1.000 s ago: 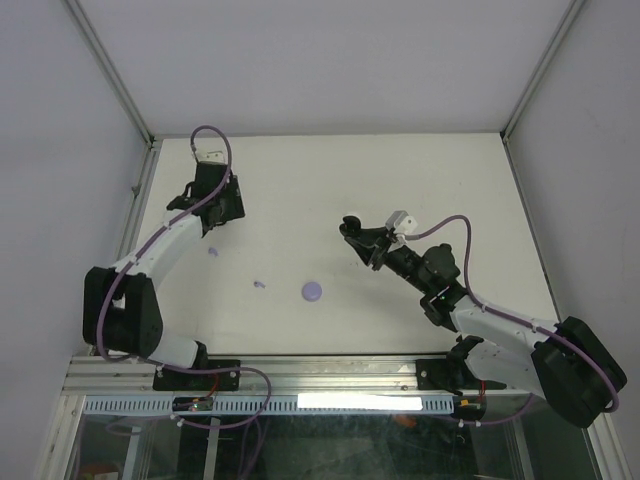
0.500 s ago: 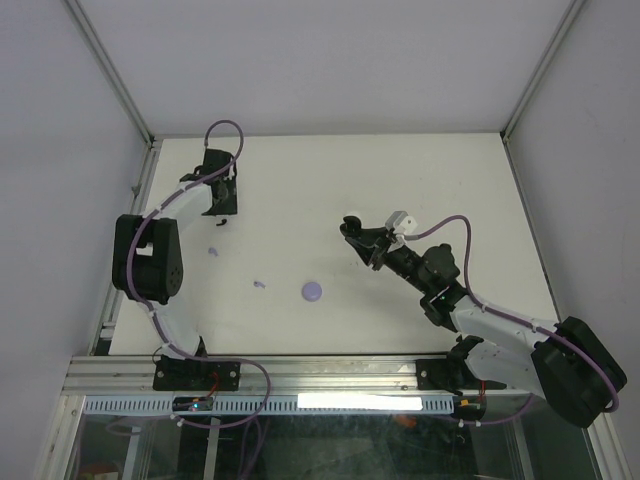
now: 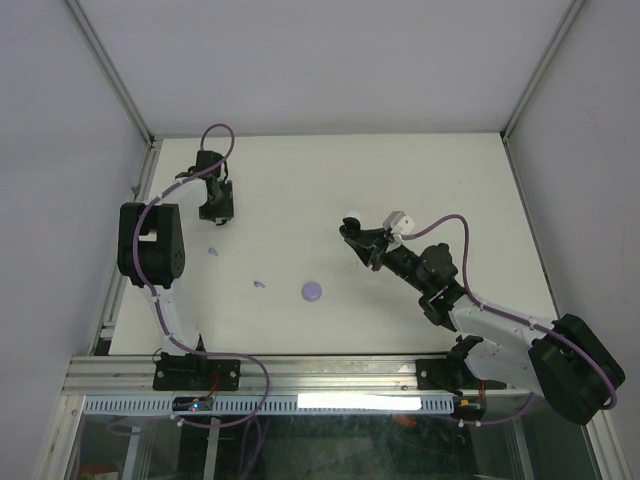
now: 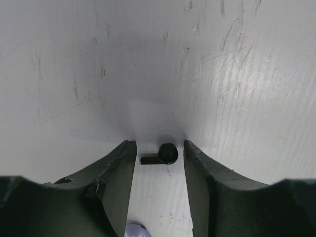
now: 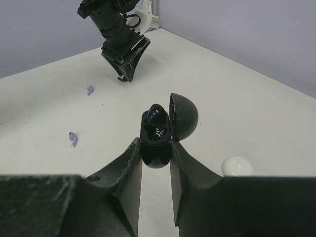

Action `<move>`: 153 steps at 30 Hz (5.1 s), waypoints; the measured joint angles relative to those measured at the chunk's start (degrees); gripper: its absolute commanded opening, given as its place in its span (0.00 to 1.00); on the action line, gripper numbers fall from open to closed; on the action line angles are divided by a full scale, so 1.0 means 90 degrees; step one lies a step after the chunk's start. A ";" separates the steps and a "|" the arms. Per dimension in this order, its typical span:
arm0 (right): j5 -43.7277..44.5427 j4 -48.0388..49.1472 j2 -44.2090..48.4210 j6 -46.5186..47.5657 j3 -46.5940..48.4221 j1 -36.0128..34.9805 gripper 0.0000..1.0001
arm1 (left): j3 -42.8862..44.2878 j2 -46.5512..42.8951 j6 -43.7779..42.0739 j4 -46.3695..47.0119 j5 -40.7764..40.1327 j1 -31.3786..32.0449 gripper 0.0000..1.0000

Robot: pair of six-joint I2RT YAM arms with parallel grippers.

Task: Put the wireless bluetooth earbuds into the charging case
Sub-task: Pick up the earbud from the center of the board, then place the earbud in the charging case.

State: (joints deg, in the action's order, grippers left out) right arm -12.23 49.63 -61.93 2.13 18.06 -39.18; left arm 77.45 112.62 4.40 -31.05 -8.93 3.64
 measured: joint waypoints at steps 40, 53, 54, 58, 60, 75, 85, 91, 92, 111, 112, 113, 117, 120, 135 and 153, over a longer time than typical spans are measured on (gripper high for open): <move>-0.0024 -0.0078 -0.0066 0.0063 0.0002 0.0000 0.00 | 0.0527 0.0294 0.0274 -0.0784 0.0321 -0.0036 0.27; -0.0024 -0.0121 -0.0058 0.0066 0.0002 0.0000 0.00 | 0.0726 0.0442 0.0267 -0.0848 0.0328 -0.0036 0.08; -0.0024 -0.0141 -0.0053 0.0066 0.0002 0.0000 0.00 | 0.0726 0.0440 0.0270 -0.0848 0.0333 -0.0036 0.08; -0.0024 -0.0228 -0.0019 0.0070 0.0002 0.0000 0.00 | 0.0661 0.0367 0.0311 -0.0818 0.0454 -0.0036 0.06; -0.0027 -0.0265 0.0000 0.0080 0.0002 0.0000 0.00 | 0.0510 0.0231 0.0406 -0.0794 0.0624 -0.0041 0.07; -0.0126 -0.0146 0.0010 0.0080 0.0248 -0.0121 0.00 | -0.0556 -0.2577 0.1671 0.0240 0.2161 0.0704 0.06; -0.0192 0.0381 -0.0024 0.0158 0.0282 -0.0165 0.00 | -0.1887 -0.4177 0.2667 0.1744 0.2353 0.1838 0.06; -0.0143 0.0614 -0.0250 0.0153 0.0393 -0.0199 0.00 | -0.2732 -0.4867 0.3313 0.3150 0.2358 0.2640 0.06; -0.0119 0.0678 -0.0296 0.0155 0.0403 -0.0202 0.00 | -0.2795 -0.4881 0.3402 0.3332 0.2356 0.2769 0.06; 0.0124 0.1632 -0.1056 0.0155 0.0529 -0.0206 0.00 | -0.3393 -0.5027 0.4699 0.5812 0.1639 0.4269 0.06; 0.0136 0.1671 -0.1056 0.0153 0.0529 -0.0206 0.00 | -0.3405 -0.5027 0.4728 0.5870 0.1605 0.4291 0.06; 0.0148 0.1695 -0.1056 0.0153 0.0529 -0.0206 0.00 | -0.3424 -0.5022 0.4745 0.5945 0.1562 0.4313 0.06; 0.0153 0.1756 -0.1056 0.0129 0.0529 -0.0206 0.00 | -0.3492 -0.4957 0.4758 0.6125 0.1443 0.4396 0.06; 0.0158 0.1826 -0.1056 0.0109 0.0529 -0.0206 0.00 | -0.3495 -0.4845 0.4745 0.6132 0.1328 0.4498 0.06; 0.0172 0.1906 -0.1054 0.0087 0.0529 -0.0206 0.00 | -0.3500 -0.4629 0.4532 0.6314 0.0806 0.4787 0.06; 0.0289 0.1931 -0.1008 0.0087 0.0527 -0.0216 0.00 | -0.3577 -0.4779 0.4231 0.6307 0.0282 0.4937 0.06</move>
State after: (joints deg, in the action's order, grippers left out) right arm -9.63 67.00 -71.00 2.92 22.81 -41.12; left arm 45.25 69.60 42.48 25.71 -6.39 48.07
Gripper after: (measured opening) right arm 0.275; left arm 0.178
